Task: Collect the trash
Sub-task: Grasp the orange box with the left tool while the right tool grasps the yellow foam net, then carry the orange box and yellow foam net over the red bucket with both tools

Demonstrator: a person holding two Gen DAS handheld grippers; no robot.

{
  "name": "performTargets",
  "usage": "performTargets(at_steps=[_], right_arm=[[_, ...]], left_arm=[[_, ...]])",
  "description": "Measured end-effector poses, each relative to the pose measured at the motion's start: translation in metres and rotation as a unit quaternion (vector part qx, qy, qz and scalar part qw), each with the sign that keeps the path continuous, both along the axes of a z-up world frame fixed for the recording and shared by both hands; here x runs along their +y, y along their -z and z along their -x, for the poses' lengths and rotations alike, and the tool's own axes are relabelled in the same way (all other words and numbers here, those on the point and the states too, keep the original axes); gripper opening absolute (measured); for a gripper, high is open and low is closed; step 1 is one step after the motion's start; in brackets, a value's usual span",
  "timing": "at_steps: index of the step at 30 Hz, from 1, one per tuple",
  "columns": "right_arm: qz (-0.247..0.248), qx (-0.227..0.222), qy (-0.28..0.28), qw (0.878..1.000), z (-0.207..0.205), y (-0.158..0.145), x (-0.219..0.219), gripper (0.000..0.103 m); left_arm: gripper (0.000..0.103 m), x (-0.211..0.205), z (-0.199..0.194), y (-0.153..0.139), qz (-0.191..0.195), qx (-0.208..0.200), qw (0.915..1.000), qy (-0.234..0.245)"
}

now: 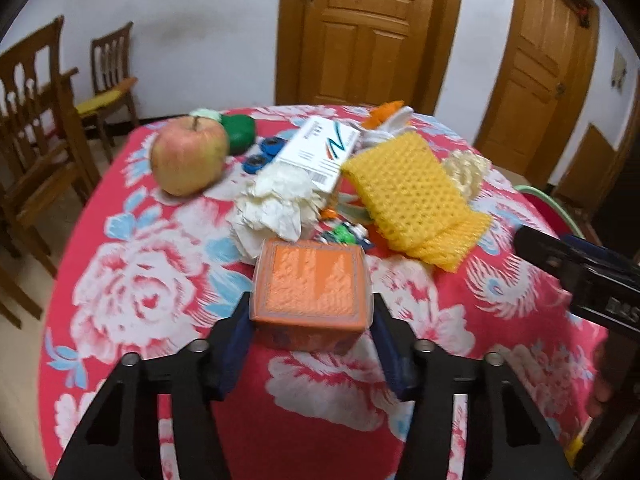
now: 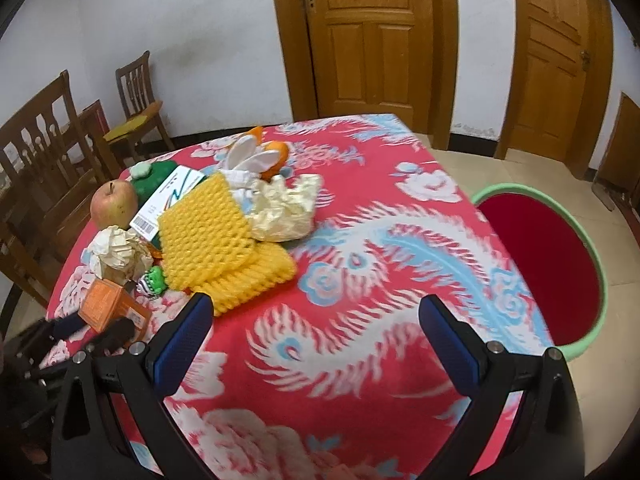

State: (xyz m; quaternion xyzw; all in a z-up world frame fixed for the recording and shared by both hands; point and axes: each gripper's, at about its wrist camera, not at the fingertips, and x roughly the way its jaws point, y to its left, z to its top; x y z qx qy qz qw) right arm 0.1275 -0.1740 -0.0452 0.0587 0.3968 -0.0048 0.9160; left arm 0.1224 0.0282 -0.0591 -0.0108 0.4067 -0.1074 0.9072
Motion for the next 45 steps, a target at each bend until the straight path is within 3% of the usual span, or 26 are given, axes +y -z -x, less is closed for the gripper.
performTargets(at_steps=[8,10,12,18,19,21,27,32,45], right_arm=[[0.006,-0.001,-0.044,0.999,-0.023,-0.002,0.025,0.101],[0.010,-0.008,-0.060,0.998,-0.028,-0.006,0.033,0.099],[0.000,-0.008,-0.078,0.997,-0.036,-0.008,0.039,0.089],[-0.020,0.005,-0.108,0.994,-0.062,-0.003,0.055,0.085],[-0.019,0.007,-0.111,0.994,-0.064,-0.002,0.058,0.081],[-0.020,0.019,-0.120,0.992,-0.070,0.004,0.062,0.060],[-0.063,0.042,-0.140,0.987,-0.067,0.012,0.059,0.014],[-0.086,0.010,-0.152,0.985,-0.047,-0.005,0.047,0.006],[-0.121,-0.054,-0.158,0.979,-0.011,-0.052,0.016,0.005]], left_arm=[[0.053,0.014,0.010,-0.011,0.019,-0.020,0.9995,-0.015],[0.053,0.018,0.013,-0.016,0.023,-0.026,0.9991,-0.025],[0.053,0.023,0.015,-0.020,0.022,-0.033,0.9987,-0.033],[0.053,0.036,0.018,-0.028,0.022,-0.040,0.9973,-0.058],[0.053,0.037,0.018,-0.028,0.021,-0.040,0.9971,-0.062],[0.053,0.038,0.017,-0.028,0.022,-0.040,0.9967,-0.067],[0.053,0.039,0.019,-0.031,0.021,-0.042,0.9960,-0.076],[0.053,0.034,0.019,-0.033,0.027,-0.042,0.9959,-0.075],[0.053,0.018,0.023,-0.044,0.017,-0.050,0.9957,-0.075]])
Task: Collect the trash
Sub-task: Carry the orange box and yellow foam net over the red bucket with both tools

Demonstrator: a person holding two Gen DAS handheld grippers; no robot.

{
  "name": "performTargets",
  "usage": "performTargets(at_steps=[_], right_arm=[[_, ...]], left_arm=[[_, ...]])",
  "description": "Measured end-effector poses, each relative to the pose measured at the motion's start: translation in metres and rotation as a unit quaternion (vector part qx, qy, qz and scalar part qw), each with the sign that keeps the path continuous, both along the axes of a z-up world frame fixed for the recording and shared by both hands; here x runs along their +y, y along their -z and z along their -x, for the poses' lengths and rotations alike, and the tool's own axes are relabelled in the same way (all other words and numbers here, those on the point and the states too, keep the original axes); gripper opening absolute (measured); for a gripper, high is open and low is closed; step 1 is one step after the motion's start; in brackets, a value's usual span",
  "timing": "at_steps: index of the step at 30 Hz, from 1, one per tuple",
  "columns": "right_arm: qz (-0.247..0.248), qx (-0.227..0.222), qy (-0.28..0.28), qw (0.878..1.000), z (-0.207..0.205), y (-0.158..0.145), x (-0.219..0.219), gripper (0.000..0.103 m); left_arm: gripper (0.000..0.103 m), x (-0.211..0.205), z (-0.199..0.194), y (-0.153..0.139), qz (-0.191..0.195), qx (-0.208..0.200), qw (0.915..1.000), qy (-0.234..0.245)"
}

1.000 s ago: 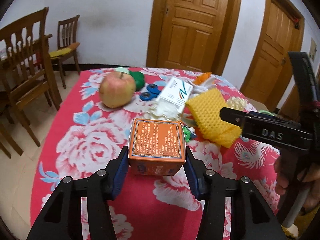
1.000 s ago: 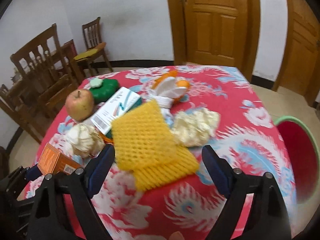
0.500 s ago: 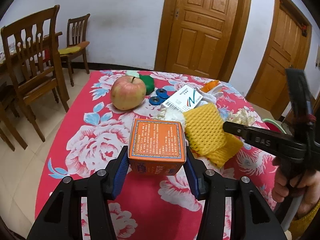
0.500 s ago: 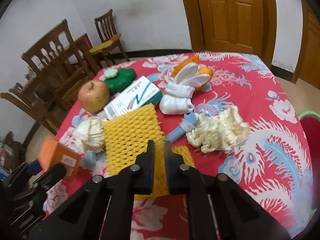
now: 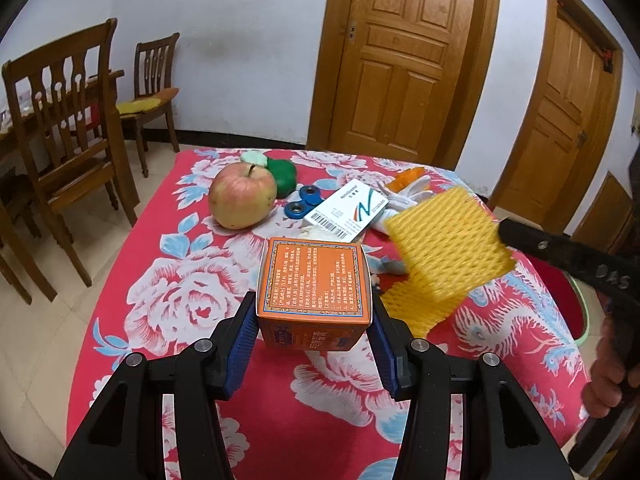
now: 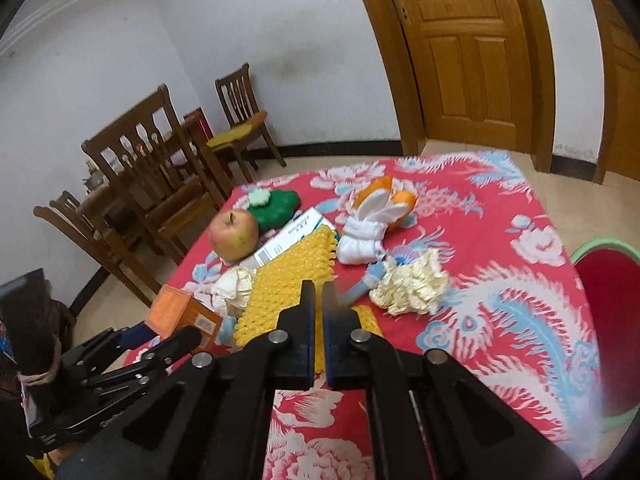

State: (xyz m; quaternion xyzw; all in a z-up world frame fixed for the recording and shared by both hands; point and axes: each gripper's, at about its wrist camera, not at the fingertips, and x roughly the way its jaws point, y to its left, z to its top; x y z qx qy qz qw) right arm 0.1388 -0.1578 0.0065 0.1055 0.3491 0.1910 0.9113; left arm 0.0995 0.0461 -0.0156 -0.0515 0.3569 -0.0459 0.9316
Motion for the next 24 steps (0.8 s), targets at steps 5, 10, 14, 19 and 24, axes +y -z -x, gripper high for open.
performTargets(at_steps=[5,10,14,19,24], right_arm=[[-0.002,-0.019,0.022,1.000,0.018,-0.017,-0.025,0.005],[0.000,-0.030,0.063,0.998,0.035,-0.026,-0.059,0.005],[0.002,-0.036,0.099,0.994,0.047,-0.031,-0.090,0.005],[-0.001,-0.039,0.144,0.989,0.061,-0.033,-0.129,0.005],[-0.011,-0.037,0.189,0.981,0.071,-0.028,-0.171,0.005]], left_arm=[[0.053,-0.017,-0.001,-0.006,-0.002,-0.003,0.9997,0.026],[0.053,-0.040,-0.005,-0.012,0.011,0.003,0.9979,0.064],[0.053,-0.062,-0.007,-0.018,0.015,0.004,0.9959,0.090],[0.053,-0.090,-0.009,-0.025,0.021,0.007,0.9924,0.121],[0.053,-0.125,-0.018,-0.030,0.020,0.008,0.9879,0.154]])
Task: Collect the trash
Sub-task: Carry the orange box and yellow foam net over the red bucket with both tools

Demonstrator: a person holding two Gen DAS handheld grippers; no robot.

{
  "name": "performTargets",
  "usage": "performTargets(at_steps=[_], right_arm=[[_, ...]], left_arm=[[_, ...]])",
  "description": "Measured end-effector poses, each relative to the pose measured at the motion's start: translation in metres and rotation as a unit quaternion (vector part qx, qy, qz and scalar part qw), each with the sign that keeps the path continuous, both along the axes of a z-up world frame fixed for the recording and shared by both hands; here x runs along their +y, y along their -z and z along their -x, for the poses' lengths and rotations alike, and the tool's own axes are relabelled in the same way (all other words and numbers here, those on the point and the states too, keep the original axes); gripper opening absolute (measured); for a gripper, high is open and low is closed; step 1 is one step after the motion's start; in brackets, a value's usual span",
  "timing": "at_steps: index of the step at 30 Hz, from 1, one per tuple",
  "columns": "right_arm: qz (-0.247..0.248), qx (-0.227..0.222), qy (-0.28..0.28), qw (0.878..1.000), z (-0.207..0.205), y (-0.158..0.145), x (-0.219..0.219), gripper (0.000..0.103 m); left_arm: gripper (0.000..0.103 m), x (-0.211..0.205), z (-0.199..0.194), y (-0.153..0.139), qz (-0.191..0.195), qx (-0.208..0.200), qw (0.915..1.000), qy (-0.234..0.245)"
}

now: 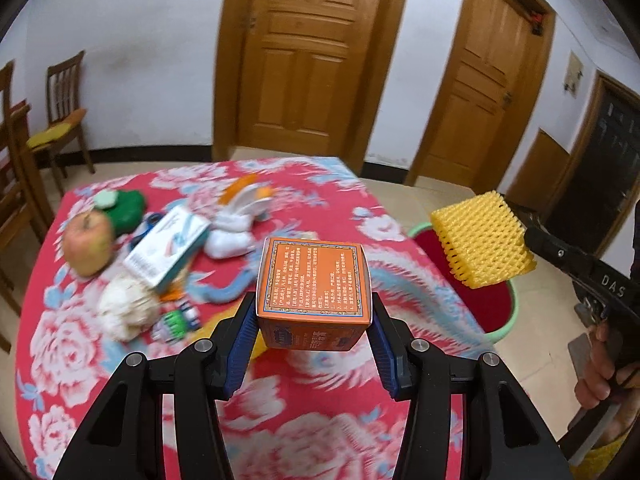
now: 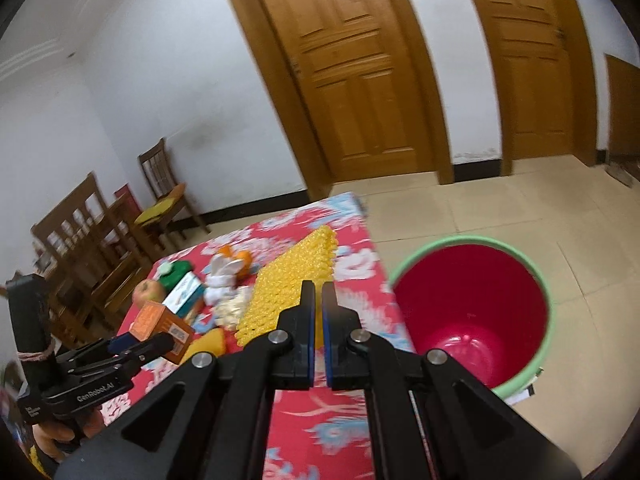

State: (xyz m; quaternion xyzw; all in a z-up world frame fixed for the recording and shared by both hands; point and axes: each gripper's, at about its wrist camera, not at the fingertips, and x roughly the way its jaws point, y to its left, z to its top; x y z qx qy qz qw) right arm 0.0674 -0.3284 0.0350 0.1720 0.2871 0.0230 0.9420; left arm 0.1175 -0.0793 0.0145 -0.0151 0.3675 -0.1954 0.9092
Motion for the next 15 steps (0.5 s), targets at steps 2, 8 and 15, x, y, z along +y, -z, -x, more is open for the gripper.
performTargets(at_steps=[2,8,15], right_arm=[[-0.001,0.001,0.017,1.000,0.004,0.004,-0.015,0.005],[0.000,0.014,0.073,0.997,0.012,0.023,-0.061,0.005],[0.012,0.045,0.123,0.991,0.011,0.055,-0.102,0.005]], left_arm=[[0.053,-0.017,-0.003,-0.001,-0.007,-0.003,0.9999,0.012],[0.053,-0.069,-0.011,0.000,-0.015,-0.002,0.9984,0.054],[0.053,-0.130,-0.022,0.013,-0.020,0.011,0.9934,0.113]])
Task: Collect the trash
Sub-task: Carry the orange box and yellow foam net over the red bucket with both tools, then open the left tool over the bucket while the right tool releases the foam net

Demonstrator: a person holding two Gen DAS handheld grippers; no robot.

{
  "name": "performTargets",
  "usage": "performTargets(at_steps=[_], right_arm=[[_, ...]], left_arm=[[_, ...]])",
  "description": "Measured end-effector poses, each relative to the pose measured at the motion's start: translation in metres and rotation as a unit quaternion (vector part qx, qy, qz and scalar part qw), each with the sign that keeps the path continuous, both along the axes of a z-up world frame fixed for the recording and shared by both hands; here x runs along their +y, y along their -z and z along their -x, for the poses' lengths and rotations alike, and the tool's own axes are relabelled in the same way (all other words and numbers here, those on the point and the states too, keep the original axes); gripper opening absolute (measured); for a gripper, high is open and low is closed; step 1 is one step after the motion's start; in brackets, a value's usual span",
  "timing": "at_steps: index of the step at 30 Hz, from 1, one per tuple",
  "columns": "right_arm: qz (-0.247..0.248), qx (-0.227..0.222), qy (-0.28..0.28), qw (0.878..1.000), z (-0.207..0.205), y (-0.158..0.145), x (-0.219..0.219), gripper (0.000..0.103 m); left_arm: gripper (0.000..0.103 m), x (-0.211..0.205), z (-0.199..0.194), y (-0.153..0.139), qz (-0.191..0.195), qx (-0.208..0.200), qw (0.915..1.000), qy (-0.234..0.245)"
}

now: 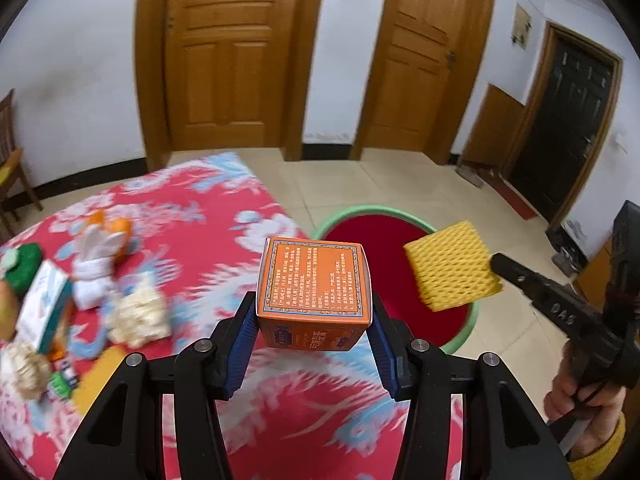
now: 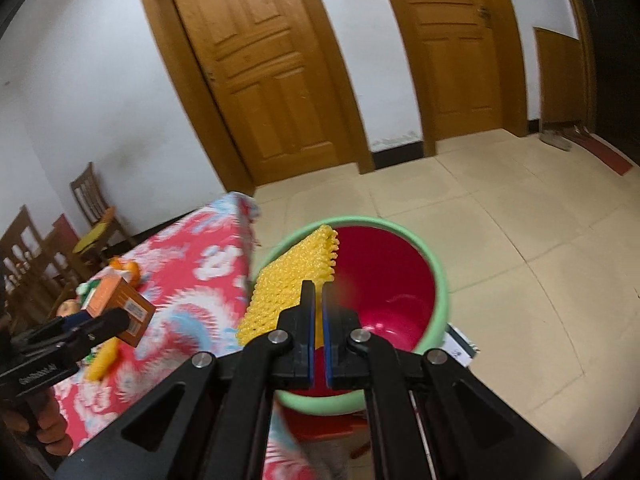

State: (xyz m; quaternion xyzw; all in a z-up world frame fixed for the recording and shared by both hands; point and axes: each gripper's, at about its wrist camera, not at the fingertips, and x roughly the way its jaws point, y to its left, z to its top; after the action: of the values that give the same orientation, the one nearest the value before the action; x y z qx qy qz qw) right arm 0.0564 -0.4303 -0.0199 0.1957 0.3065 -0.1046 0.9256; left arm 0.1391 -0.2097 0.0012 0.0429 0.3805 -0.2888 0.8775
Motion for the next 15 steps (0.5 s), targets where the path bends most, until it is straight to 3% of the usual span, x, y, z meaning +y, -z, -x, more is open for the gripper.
performTargets(at_steps=[8,15], right_arm=[[-0.005,0.030,0.011,0.999,-0.012,0.032,-0.030,0.006],[0.006,0.024,0.006,1.000,-0.015,0.038,-0.033,0.010]], left_arm=[[0.053,-0.048,-0.011,0.018,-0.010,0.013,0.9991,0.040],[0.053,-0.070,-0.023,0.032,-0.017,0.024,0.9980,0.057]])
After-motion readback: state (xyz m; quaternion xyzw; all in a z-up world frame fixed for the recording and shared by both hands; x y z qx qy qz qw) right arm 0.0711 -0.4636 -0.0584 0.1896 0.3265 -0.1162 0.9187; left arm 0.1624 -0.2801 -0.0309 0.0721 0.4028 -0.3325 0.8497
